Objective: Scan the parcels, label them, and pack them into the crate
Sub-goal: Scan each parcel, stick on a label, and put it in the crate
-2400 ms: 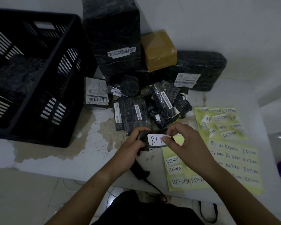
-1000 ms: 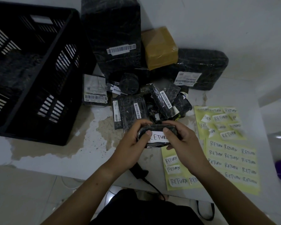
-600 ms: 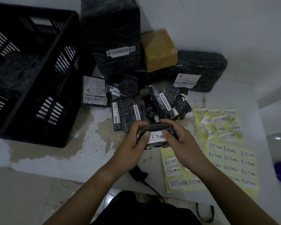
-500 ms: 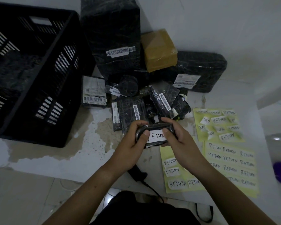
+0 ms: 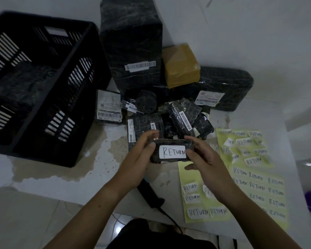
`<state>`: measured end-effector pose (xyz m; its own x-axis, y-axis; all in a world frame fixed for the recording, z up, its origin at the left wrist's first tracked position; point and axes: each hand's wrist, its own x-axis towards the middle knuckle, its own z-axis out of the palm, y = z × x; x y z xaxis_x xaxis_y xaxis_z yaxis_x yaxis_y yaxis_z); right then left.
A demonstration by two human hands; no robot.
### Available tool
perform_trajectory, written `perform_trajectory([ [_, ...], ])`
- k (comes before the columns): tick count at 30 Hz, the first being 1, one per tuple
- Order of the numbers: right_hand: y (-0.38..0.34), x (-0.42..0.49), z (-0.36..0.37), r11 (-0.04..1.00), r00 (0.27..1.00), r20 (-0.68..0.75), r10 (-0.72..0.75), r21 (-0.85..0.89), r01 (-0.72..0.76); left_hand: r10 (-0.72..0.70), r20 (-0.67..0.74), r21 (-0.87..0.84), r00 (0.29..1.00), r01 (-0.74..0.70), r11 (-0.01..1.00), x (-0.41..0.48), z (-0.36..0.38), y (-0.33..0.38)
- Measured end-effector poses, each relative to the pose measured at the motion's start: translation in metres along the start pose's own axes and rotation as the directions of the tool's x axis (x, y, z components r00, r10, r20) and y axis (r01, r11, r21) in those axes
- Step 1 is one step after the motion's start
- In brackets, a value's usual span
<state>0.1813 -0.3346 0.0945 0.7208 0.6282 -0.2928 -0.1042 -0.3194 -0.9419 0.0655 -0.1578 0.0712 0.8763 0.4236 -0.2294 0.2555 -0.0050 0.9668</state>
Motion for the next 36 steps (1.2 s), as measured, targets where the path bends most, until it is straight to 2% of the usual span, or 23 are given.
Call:
perform_trajectory([
  [2, -0.004, 0.001, 0.000, 0.999, 0.999, -0.038, 0.016, 0.051, -0.014, 0.098, -0.066, 0.150, 0.993, -0.087, 0.985, -0.008, -0.020, 0.014],
  [4, -0.011, 0.005, 0.002, 0.990, 0.996, -0.069, 0.054, 0.135, -0.045, 0.232, -0.143, 0.355, 0.962, -0.169, 0.920, -0.018, -0.054, 0.029],
  [6, -0.022, 0.014, 0.009, 0.976, 0.993, -0.085, 0.083, 0.209, -0.064, 0.398, -0.164, 0.598, 0.903, -0.229, 0.768, -0.027, -0.100, 0.042],
  [9, -0.043, 0.033, 0.031, 0.957, 0.994, -0.054, 0.098, 0.278, -0.079, 0.531, -0.126, 0.817, 0.838, -0.217, 0.535, -0.039, -0.176, 0.051],
  [12, -0.068, 0.054, 0.066, 0.950, 0.994, 0.050, 0.092, 0.295, -0.103, 0.546, -0.107, 0.917, 0.831, -0.130, 0.377, -0.051, -0.244, 0.038],
  [15, -0.094, 0.077, 0.106, 0.954, 0.989, 0.137, 0.063, 0.284, -0.100, 0.490, -0.131, 0.939, 0.862, -0.050, 0.339, -0.070, -0.302, 0.012],
  [19, -0.135, 0.113, 0.160, 0.969, 0.972, 0.235, 0.012, 0.236, -0.068, 0.450, -0.093, 0.965, 0.888, -0.031, 0.261, -0.078, -0.346, -0.011],
  [21, -0.159, 0.131, 0.186, 0.990, 0.960, 0.270, -0.072, 0.136, 0.036, 0.434, -0.077, 0.973, 0.897, -0.029, 0.231, -0.069, -0.360, -0.009],
  [23, -0.185, 0.147, 0.214, 0.971, 0.931, 0.297, -0.212, -0.045, 0.235, 0.423, -0.091, 0.971, 0.902, -0.014, 0.237, -0.059, -0.376, -0.005],
  [25, -0.208, 0.161, 0.244, 0.911, 0.888, 0.335, -0.315, -0.156, 0.382, 0.434, -0.102, 0.969, 0.895, -0.009, 0.247, -0.055, -0.389, -0.007],
  [28, -0.227, 0.189, 0.293, 0.822, 0.832, 0.431, -0.348, -0.286, 0.492, 0.447, -0.117, 0.963, 0.887, -0.009, 0.271, -0.055, -0.392, -0.016],
  [30, -0.227, 0.211, 0.325, 0.718, 0.801, 0.537, -0.266, -0.443, 0.536, 0.467, -0.139, 0.958, 0.873, -0.002, 0.287, -0.055, -0.392, -0.022],
  [32, -0.216, 0.234, 0.356, 0.586, 0.761, 0.638, -0.117, -0.574, 0.572, 0.501, -0.167, 0.952, 0.849, 0.008, 0.305, -0.055, -0.392, -0.025],
  [36, -0.194, 0.263, 0.406, 0.286, 0.667, 0.738, 0.096, -0.663, 0.692, 0.540, -0.187, 0.946, 0.821, 0.003, 0.323, -0.054, -0.391, -0.032],
])
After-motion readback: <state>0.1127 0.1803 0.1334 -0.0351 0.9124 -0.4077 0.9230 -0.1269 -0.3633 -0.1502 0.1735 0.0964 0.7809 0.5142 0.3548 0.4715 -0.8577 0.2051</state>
